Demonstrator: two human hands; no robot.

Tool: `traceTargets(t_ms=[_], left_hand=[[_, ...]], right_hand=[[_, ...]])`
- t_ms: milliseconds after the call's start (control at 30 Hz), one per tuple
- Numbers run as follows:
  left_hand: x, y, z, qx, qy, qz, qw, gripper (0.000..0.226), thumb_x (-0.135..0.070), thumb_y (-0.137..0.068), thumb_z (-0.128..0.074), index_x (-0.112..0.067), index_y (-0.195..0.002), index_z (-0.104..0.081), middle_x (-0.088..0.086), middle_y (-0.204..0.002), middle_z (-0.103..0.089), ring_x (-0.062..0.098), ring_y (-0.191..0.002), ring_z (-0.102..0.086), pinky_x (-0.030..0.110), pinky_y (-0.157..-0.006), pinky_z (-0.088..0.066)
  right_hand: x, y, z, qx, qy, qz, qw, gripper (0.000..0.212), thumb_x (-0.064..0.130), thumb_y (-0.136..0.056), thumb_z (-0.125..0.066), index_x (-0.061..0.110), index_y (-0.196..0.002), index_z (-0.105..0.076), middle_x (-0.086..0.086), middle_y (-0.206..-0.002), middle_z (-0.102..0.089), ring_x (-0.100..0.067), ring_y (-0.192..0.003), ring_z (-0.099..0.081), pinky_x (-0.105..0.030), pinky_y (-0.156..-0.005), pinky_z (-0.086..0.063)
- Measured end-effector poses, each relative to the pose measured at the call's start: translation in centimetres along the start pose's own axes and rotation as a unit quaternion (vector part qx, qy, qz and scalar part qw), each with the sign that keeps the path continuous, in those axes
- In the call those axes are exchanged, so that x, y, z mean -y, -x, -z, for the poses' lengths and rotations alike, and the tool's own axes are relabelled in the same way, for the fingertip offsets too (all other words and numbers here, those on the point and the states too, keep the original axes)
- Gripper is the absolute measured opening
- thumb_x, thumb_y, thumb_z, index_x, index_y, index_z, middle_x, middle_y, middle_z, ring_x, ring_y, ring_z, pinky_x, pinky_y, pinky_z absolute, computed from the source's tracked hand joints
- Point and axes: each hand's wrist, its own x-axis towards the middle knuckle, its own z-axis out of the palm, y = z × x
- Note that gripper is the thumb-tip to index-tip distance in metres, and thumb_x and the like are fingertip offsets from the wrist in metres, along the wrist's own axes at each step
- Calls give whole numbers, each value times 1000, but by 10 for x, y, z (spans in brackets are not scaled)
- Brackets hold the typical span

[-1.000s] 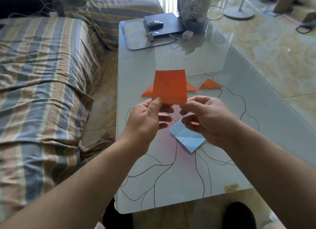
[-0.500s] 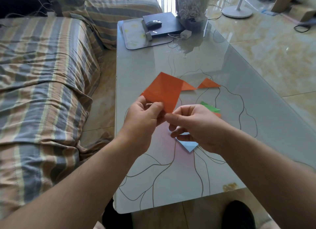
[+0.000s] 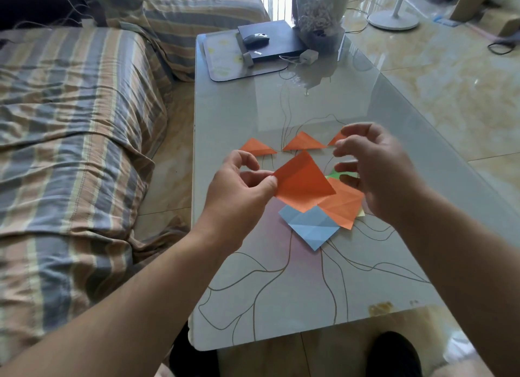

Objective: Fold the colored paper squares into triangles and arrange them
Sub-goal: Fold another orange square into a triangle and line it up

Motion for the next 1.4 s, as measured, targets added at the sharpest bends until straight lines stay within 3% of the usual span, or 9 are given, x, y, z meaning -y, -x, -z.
traceTargets(t_ms=[133,267,433,533,633,900,1067,1300,1400], left_hand=[[1,4,-3,82,-37,-6,996,21,-15,-91,-70,-26,-91,-53,1,-90,-80,16,-69,-62,35,-67,-48],[1,5,-6,121,-39,7,992,21,-17,-91,-71,-27,-101,-56,1,-92,-80,18,-73,-62,40,-72,-51],[-4,4,-4,105,49,73,991,33,-4,-92,-73,-23,-116,-60,11,-95,-76,30,-88,-76,45,-88,-63],[-2,2,-3,74,62,83,992,30,-6,-93,-74,-25,-113,-62,4,-88,-77,30,-89,-75,49,-89,-61],[-1,2,-1,76,35,65,994,24,-10,-93,-75,-26,-109,-66,2,-91,-79,32,-93,-76,54,-91,-61],[1,1,-3,83,74,62,992,16,-7,-97,-68,-19,-104,-73,5,-97,-79,20,-88,-74,38,-81,-60],[-2,1,-5,87,134,89,983,17,-6,-100,-63,-15,-101,-76,8,-98,-78,19,-88,-73,32,-79,-60],[4,0,-5,70,114,80,988,14,-8,-98,-67,-17,-101,-77,8,-98,-79,21,-90,-74,37,-82,-62],[5,1,-8,59,95,59,992,11,-10,-97,-69,-18,-100,-76,5,-93,-78,20,-88,-74,39,-83,-62]], right_hand=[[-11,6,-2,141,166,115,969,42,25,-84,-85,36,-120,-67,2,-97,-75,-8,-73,-66,-23,-66,-51],[-19,11,-7,164,272,125,940,13,31,-79,-89,34,-87,-80,7,-82,-76,-7,-76,-70,-34,-71,-59],[-11,11,-7,149,168,69,972,9,17,-84,-86,15,-80,-78,-6,-74,-75,-14,-67,-69,-31,-64,-57],[-11,13,-7,180,165,1,970,8,13,-88,-80,12,-82,-75,-3,-68,-69,-13,-62,-61,-26,-60,-49],[-15,15,-10,190,186,-20,964,8,17,-90,-78,15,-82,-75,0,-68,-68,-11,-61,-61,-26,-61,-50],[-14,15,-13,201,94,-52,974,12,18,-97,-71,7,-98,-77,-6,-82,-72,-16,-67,-65,-27,-60,-53],[-15,15,-17,198,70,-90,974,10,17,-100,-66,11,-98,-73,-2,-79,-68,-17,-58,-60,-26,-54,-50],[-21,14,-19,198,103,-64,973,13,21,-101,-66,12,-96,-74,1,-78,-72,-12,-60,-65,-24,-54,-50],[-25,15,-22,196,102,-40,974,15,23,-101,-67,12,-93,-75,-2,-80,-75,-14,-70,-69,-28,-63,-54]])
